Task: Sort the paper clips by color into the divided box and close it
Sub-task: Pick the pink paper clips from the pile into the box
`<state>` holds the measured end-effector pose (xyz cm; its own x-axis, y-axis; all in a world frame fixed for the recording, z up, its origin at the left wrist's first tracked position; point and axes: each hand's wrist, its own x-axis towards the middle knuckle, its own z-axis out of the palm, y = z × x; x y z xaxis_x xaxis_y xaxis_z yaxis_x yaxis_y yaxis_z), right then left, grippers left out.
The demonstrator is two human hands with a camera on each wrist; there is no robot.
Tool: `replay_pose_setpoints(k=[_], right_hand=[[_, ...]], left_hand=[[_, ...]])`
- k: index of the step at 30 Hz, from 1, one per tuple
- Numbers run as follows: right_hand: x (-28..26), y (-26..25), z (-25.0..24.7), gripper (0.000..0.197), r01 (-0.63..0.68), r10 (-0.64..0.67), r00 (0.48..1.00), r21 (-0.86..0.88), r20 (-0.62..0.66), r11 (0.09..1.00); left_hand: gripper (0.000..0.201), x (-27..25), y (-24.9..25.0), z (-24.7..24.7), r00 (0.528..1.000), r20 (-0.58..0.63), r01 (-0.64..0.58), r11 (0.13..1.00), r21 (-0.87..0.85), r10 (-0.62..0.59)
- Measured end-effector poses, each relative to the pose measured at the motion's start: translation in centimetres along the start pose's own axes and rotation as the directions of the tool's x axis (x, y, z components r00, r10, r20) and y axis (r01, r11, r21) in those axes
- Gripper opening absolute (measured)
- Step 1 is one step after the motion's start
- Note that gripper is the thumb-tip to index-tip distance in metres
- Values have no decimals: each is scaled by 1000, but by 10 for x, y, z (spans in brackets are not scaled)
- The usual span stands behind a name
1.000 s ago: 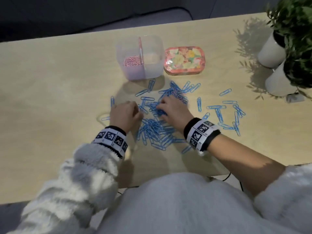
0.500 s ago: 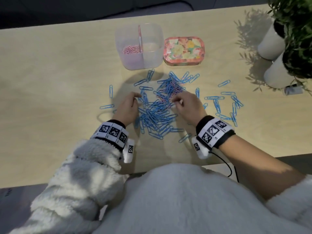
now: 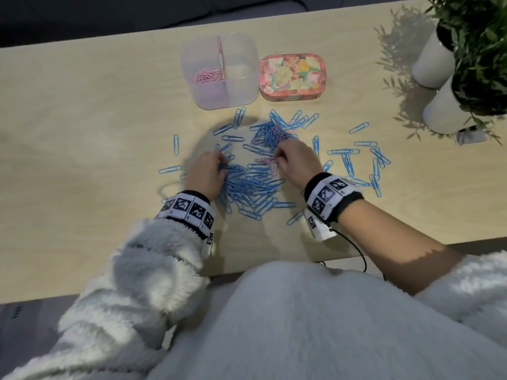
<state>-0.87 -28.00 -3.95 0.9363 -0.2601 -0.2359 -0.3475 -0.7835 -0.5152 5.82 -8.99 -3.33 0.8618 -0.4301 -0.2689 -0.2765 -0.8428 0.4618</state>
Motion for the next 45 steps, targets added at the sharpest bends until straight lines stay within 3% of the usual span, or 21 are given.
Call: replay_pose_setpoints(k=[3, 6, 8, 10, 13, 17, 19, 20, 21, 22, 23, 24, 25, 27, 30, 33, 36, 39, 42, 45], right_hand=[[-4, 13, -8, 12, -8, 28, 992, 162, -121, 987], [-8, 24, -18, 5, -70, 142, 979, 414, -145, 907], [-12, 30, -25, 13, -114, 222, 972, 685, -71, 720], [-15, 34, -31, 23, -112, 244, 970, 842, -24, 528], [-22, 31, -42, 27, -138, 262, 963, 941, 55, 310], [-22, 31, -46, 29, -187, 211, 961, 982, 177, 27], [-19, 29, -45, 27, -248, 204, 946, 968, 252, -44], [-16, 28, -43, 25, -281, 228, 934, 960, 276, -11], [-14, 26, -41, 24, -302, 264, 926, 950, 271, 84], [-12, 24, -37, 24, -295, 289, 932, 921, 219, 253], [-11, 23, -33, 21, -246, 266, 955, 844, 128, 477], [-10, 24, -28, 15, -154, 179, 983, 699, 38, 698], [-10, 23, -24, 8, -59, 69, 998, 520, 0, 852], [-12, 22, -17, 9, 40, -53, 997, 211, 54, 977], [-15, 19, -10, 12, 96, -96, 991, -4, 98, 995], [-14, 19, -8, 8, 77, -77, 988, 3, 134, 997], [-14, 23, -9, 10, 95, -94, 970, 8, 224, 995], [-5, 23, -21, 4, 34, -62, 982, 156, 180, 987], [19, 7, -47, 4, -35, -33, 986, 397, 164, 917], [52, -30, -73, 12, -23, -60, 988, 522, 142, 853]], left_hand=[[20, -7, 2, 1, 996, -33, -80, 997, -21, 80], [19, -10, 16, 10, 981, 45, -187, 982, 7, 187], [19, -11, 22, 15, 964, 103, -250, 968, 27, 246], [16, -13, 21, 16, 949, 123, -298, 953, 59, 290], [16, -13, 16, 13, 949, 107, -310, 939, 151, 296], [18, -6, 26, 7, 961, -21, -268, 952, 151, 274], [21, 3, 40, 8, 965, -24, -256, 959, 118, 261], [22, 8, 46, 11, 965, -4, -260, 959, 112, 262], [24, 13, 52, 13, 963, 22, -269, 956, 117, 268], [24, 17, 56, 16, 960, 45, -280, 951, 131, 277], [24, 21, 60, 18, 956, 58, -293, 944, 153, 287], [23, 23, 62, 20, 952, 68, -305, 936, 179, 297], [22, 24, 63, 22, 950, 78, -312, 928, 206, 302], [20, 26, 64, 24, 953, 91, -301, 923, 239, 288], [20, 26, 61, 24, 950, 128, -308, 916, 258, 284], [24, 26, 58, 21, 929, 203, -361, 884, 298, 311], [17, 25, 49, 16, 938, 229, -299, 941, 157, 260], [7, 24, 34, 5, 967, 210, -120, 984, -132, 146], [5, 25, 18, -4, 983, 170, -1, 923, -385, 72], [15, 26, 7, -12, 993, 118, 62, 843, -534, 2]])
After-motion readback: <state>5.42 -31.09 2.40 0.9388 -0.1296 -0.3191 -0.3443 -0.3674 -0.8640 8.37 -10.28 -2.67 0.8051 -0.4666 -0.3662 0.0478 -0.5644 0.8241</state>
